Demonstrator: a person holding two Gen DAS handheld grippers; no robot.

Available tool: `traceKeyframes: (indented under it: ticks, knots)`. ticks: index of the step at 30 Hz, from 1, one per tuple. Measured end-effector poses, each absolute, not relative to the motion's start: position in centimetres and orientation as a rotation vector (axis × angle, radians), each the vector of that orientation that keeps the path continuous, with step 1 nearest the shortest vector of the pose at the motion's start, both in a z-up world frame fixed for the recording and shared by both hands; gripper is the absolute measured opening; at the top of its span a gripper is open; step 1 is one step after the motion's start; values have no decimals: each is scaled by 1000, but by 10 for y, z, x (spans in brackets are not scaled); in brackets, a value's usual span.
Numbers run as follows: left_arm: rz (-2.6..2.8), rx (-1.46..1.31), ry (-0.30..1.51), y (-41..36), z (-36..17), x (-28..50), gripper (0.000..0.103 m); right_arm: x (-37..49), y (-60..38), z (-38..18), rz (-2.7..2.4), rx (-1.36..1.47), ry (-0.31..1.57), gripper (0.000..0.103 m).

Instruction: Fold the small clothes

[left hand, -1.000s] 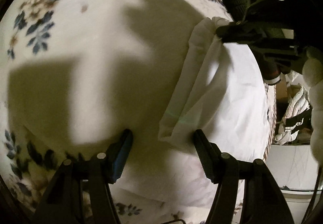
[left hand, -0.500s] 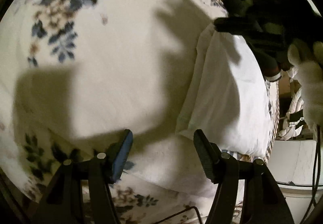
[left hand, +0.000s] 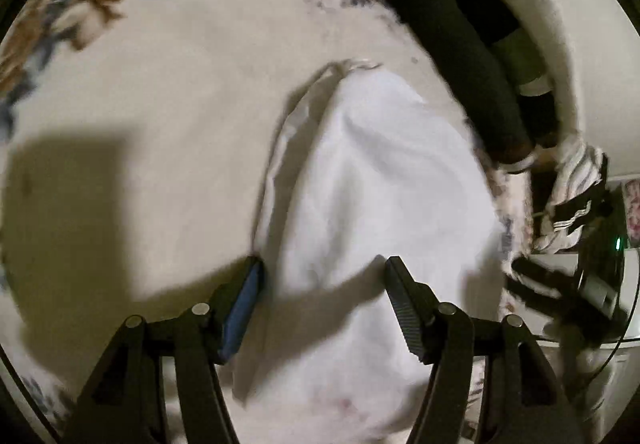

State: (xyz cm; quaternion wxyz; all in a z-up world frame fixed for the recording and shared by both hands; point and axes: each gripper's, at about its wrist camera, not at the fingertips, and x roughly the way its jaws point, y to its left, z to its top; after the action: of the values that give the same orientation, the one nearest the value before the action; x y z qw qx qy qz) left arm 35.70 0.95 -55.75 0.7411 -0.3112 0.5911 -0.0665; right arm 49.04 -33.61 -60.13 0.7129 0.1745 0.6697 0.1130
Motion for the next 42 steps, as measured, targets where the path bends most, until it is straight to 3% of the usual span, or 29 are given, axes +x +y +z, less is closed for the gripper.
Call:
traceKeyframes:
  ticks: [5,10,13,14,15,17,21,28,37,42]
  knots:
    - [-184,-745,1313,13,-576,374,75,489,-361,-666,430,621,1505,79]
    - [-184,-788,1300,15,-578,377,77,492,-352,-686,534,732,1454,82]
    - [-181,-724,1266,5,-570,375,76,491,-346,-686,582,742,1435,71]
    - [-190,-688,1247,0,-567,374,69,490,-345,-686,592,735,1434,53]
    - [-203,-666,1231,-4,-564,374,43,487,-346,-687,591,727,1434,33]
    - [-226,-628,1212,-7,-561,378,10,484,-347,-689,600,745,1424,31]
    - [-234,-581,1184,-13,-549,380,10,478,-344,-674,576,725,1384,23]
    - [-261,-566,1150,-7,-510,378,8,472,-332,-631,550,716,1321,20]
    - [-343,-502,1108,-15,-443,413,8,494,-339,-535,573,677,1201,19]
    - [-383,-496,1020,-16,-375,447,8,517,-343,-462,601,638,1118,19]
